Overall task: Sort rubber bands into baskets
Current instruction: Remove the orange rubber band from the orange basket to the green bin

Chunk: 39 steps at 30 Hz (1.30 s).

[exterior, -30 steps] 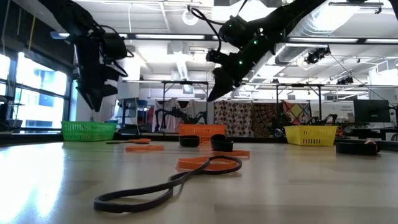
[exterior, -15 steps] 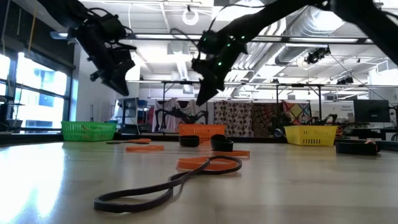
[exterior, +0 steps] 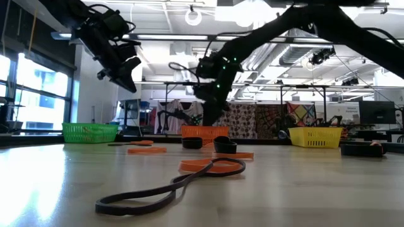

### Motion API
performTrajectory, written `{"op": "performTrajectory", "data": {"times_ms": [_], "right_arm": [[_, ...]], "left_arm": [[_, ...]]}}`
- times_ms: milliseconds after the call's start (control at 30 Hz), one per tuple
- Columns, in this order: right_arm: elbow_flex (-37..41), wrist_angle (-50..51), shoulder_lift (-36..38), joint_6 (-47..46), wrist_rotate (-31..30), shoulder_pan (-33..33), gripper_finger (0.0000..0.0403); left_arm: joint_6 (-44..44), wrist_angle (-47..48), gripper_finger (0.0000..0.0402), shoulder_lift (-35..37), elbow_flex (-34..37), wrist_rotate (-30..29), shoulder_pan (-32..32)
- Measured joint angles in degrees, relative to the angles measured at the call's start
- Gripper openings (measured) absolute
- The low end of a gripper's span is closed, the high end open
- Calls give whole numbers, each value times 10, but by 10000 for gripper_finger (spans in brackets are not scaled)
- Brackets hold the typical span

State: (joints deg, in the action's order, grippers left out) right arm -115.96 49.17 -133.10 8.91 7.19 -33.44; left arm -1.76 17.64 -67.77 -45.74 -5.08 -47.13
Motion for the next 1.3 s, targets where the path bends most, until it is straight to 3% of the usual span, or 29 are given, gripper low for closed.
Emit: {"op": "performTrajectory", "data": {"times_ms": [800, 1300], "right_arm": [[1, -17, -39, -29, 0, -15, 110], [6, -15, -39, -15, 3, -18, 22]], "left_arm": [[0, -5, 8, 0, 0, 0, 0], [0, 0, 8, 0, 0, 0, 0]]}}
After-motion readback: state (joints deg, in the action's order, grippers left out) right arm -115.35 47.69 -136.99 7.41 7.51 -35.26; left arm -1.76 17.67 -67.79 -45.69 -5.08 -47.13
